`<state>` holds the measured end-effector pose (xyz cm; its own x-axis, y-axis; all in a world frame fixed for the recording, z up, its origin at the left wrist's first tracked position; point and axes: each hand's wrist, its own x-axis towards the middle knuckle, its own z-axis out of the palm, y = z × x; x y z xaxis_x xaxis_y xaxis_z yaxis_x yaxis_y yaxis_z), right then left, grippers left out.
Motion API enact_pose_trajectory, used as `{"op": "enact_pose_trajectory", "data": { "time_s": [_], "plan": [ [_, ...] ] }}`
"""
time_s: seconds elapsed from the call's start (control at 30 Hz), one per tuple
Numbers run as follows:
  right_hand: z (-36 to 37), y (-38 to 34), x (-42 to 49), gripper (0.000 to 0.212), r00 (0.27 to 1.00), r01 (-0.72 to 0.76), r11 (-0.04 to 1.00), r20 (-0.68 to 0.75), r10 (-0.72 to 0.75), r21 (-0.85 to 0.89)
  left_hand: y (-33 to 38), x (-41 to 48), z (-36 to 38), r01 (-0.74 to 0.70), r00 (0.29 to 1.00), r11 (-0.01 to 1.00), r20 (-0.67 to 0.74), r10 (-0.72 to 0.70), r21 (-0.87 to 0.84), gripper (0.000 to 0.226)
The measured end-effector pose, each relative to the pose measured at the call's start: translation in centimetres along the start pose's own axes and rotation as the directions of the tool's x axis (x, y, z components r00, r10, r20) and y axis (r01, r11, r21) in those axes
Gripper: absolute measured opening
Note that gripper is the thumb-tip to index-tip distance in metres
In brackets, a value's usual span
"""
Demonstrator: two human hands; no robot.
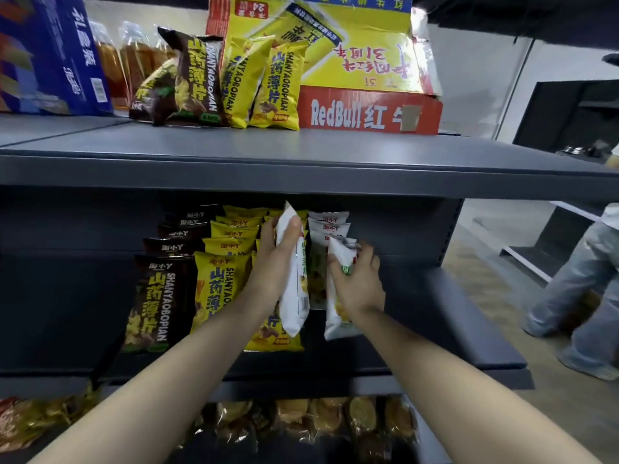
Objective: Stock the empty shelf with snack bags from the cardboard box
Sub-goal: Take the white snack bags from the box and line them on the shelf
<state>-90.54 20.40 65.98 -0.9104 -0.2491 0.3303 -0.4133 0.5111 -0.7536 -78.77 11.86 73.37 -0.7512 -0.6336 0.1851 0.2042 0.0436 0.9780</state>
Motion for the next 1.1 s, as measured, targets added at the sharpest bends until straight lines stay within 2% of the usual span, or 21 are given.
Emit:
{"op": "enact_pose_trajectory", "data": {
  "time_s": [0.13,0.3,0.43,0.6,0.63,0.7,0.77,0.87,0.93,1.03,1.1],
  "plan": [
    [2.3,-0.2,0.7,0.067,0.997,0.036,0.997,-0.067,-0.040,-0.065,-0.7,1.1,-1.2,0.007,0.999,1.000,-0.042,-0.007,0.006,0.055],
    [4.3,0.0,1.8,0.070,0.991,0.032,0.989,-0.124,-0.050,-0.141,-0.7,1.9,-2.0,-0.011,0.996,1.000,-0.086,0.009,-0.019,0.030],
    [6.0,0.1,1.4,0.078,0.982,-0.028,0.964,-0.185,-0.022,-0.264,-0.8,2.0,-2.3,-0.017,0.996,1.000,-0.087,0.015,-0.022,0.044],
    [7.2,0.3,1.9,0.082,0.980,-0.050,0.954,-0.199,-0.011,-0.296,-1.2,2.3,-2.5,-0.036,0.996,0.997,-0.080,0.031,-0.066,0.063],
    [7.4,0.3,2.0,0.083,0.980,-0.046,0.952,-0.201,-0.016,-0.302,-1.2,2.3,-2.5,-0.038,0.996,0.997,-0.079,0.033,-0.067,0.065],
    [7.6,0.2,2.2,0.083,0.979,-0.042,0.951,-0.204,-0.022,-0.308,-1.3,2.2,-2.4,-0.039,0.996,0.998,-0.085,0.034,-0.051,0.053],
    [7.6,0.0,2.2,0.085,0.981,-0.049,0.953,-0.191,-0.010,-0.300,-1.4,2.1,-2.2,-0.038,0.996,0.999,-0.077,0.035,-0.036,0.036],
    [7.1,0.0,1.8,0.092,0.993,-0.037,0.958,-0.114,0.005,-0.286,-1.3,1.9,-1.9,-0.045,0.997,0.999,-0.069,0.043,-0.030,0.030],
    [6.3,0.5,1.2,0.098,0.998,-0.010,0.971,-0.059,-0.004,-0.239,-1.3,1.8,-1.9,-0.044,0.996,0.999,-0.079,0.041,-0.032,0.040],
    [5.2,1.9,0.1,0.101,0.999,0.024,0.998,0.047,-0.021,-0.061,-1.5,1.7,-1.8,-0.024,0.996,0.999,-0.090,0.021,-0.030,0.070],
    [4.9,2.9,-0.4,0.105,0.993,0.040,0.998,0.111,-0.046,0.052,-1.6,1.6,-1.6,-0.020,0.996,0.999,-0.092,0.016,-0.044,0.061]
  ]
}}
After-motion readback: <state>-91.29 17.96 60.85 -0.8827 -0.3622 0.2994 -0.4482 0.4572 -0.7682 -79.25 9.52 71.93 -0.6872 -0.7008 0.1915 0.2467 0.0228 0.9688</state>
